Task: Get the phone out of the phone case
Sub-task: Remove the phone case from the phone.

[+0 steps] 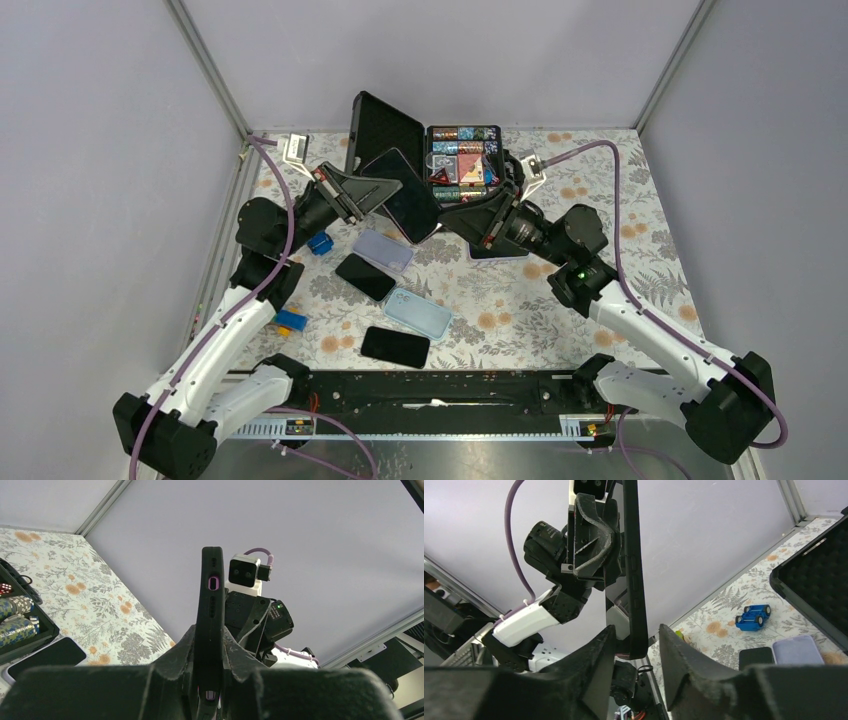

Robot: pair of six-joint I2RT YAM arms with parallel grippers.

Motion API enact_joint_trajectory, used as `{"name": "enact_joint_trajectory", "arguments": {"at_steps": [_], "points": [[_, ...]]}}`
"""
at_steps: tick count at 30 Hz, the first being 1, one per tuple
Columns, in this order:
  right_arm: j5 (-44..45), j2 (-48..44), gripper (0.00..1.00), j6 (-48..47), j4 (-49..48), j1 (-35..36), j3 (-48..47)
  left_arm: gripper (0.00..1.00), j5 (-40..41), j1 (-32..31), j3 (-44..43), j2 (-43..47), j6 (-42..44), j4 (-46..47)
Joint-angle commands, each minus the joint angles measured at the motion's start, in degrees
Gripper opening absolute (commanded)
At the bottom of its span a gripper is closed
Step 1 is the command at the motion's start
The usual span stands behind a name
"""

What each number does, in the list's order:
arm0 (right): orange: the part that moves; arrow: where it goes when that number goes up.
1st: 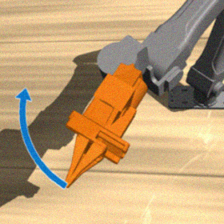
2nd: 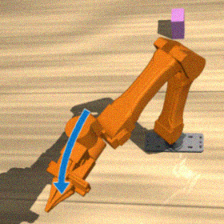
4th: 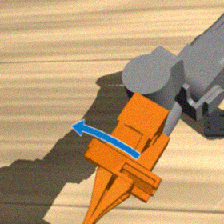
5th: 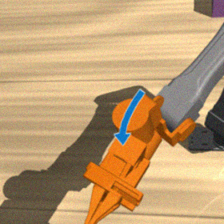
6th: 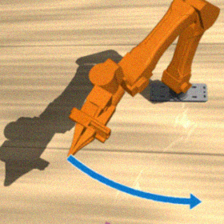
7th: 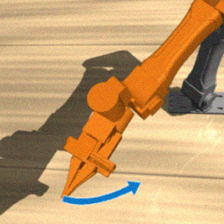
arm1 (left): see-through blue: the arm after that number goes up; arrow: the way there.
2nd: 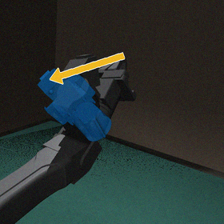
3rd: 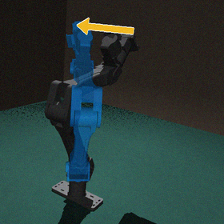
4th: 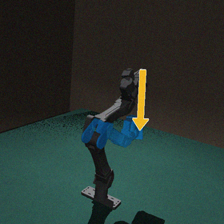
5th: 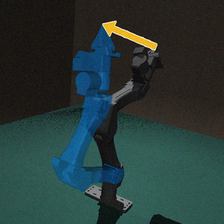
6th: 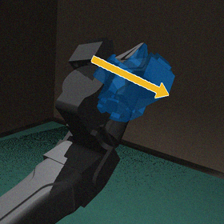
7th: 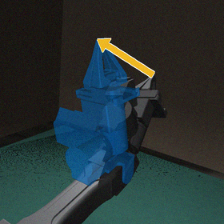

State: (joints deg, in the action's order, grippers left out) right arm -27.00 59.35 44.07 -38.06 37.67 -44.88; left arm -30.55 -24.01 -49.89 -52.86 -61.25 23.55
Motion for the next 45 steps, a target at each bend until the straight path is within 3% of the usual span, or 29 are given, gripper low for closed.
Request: {"name": "enact_joint_trajectory", "arguments": {"at_steps": [1, 6, 13, 18, 23, 29, 36, 40, 45], "points": [[0.5, -1.0, 0.36, 2.0, -4.7, 0.5, -0.3, 0.00, 2.1, -0.1, -3.7, 1.4, -1.4, 6.8], [-2.4, -0.4, 0.00, 4.4, -8.3, 0.6, -0.4, 0.00, 1.5, -0.1, -3.0, 0.6, -4.8, 10.7], [-9.5, -2.1, 0.00, 3.0, -9.2, 0.4, -1.1, 0.00, -2.5, -0.1, -1.8, -3.1, -15.1, 28.6], [-23.7, -3.7, 0.00, -0.6, -11.1, 0.4, -2.1, 0.00, -9.1, -0.1, -1.8, -6.5, -23.4, 44.2], [-30.4, -5.9, 0.00, -10.1, 0.8, 0.4, -4.7, 0.00, -13.6, -0.1, -2.9, -9.1, -30.5, 55.8], [-30.0, -7.3, 0.00, -21.6, 14.1, 0.4, -7.6, 0.00, -15.6, -0.3, -3.0, -9.0, -31.2, 57.2], [-29.9, -4.5, 0.00, -26.1, 19.4, 0.4, -10.7, 0.00, -18.2, -1.0, -3.7, -9.6, -31.3, 58.3], [-29.9, -2.5, 0.00, -33.3, 28.9, 0.3, -13.9, 0.00, -21.5, -4.5, -5.1, -9.4, -28.8, 58.3], [-25.5, -1.4, 0.00, -40.3, 37.4, 0.4, -16.4, 0.00, -22.5, -5.5, -5.6, -9.1, -28.5, 58.3]]}}
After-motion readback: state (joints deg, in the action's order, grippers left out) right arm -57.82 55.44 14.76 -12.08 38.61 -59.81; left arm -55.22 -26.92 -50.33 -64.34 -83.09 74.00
